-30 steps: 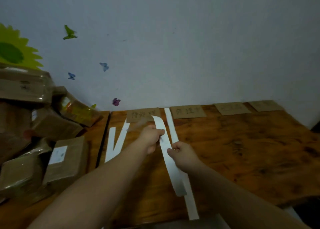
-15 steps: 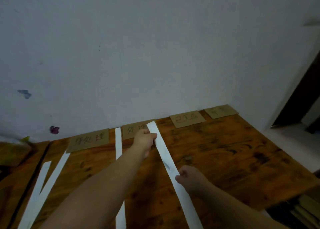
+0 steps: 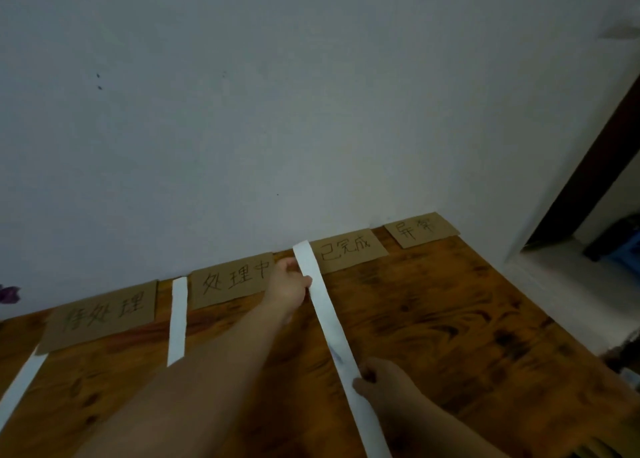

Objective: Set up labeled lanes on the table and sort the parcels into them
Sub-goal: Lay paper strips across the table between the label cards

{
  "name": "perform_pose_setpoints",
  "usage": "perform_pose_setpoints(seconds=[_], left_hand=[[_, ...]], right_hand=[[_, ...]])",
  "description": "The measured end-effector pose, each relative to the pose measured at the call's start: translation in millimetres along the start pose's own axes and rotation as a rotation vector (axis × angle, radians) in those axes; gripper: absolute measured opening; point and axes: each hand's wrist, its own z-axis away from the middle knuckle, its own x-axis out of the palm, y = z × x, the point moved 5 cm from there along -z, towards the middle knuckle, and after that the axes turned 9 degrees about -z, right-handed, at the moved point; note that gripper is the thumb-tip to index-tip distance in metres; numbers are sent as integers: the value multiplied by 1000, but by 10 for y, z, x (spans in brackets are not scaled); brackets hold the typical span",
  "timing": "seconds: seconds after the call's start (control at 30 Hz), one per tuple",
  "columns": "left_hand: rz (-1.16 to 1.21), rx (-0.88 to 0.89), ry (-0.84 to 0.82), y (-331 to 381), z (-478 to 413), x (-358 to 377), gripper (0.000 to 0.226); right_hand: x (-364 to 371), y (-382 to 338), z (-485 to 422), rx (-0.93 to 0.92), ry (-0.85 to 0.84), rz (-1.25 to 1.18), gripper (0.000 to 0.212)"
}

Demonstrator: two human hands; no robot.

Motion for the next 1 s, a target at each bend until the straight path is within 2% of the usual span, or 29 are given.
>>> perform_pose_setpoints(seconds=[0.07, 0.17, 0.27, 0.37, 0.47, 0.53, 0.6, 0.7, 0.87, 1.0], left_hand=[[-101, -4, 35, -118, -83, 105, 56], [-204, -14, 29, -366, -189, 324, 69], [-435, -16, -9, -671, -243, 558, 55], [-669, -12, -133, -956, -216, 779, 48], [-1051, 126, -243, -1112, -178, 934, 57], [-1208, 217, -264, -1166, -155, 984, 63], [-1266, 258, -273, -1224, -156, 1008, 65], [-1277, 234, -286, -1268, -196, 988, 65], [-1185, 165, -234, -1171, -299, 819, 68], [-1100, 92, -163, -1097, -161, 403, 71]], right_hand=[[-52, 66, -97, -16, -30, 2, 9], [-102, 188, -216, -38, -100, -12, 38], [-74, 380, -222, -71, -172, 8, 56], [20, 508, -289, -91, -284, 203, 54], [176, 598, -348, -119, -485, 470, 48], [198, 609, -345, -219, -463, 602, 46], [167, 631, -313, -329, -356, 681, 45], [184, 670, -351, -441, -305, 744, 48], [164, 557, -426, -463, -242, 747, 51], [134, 326, -373, -534, -156, 712, 48]])
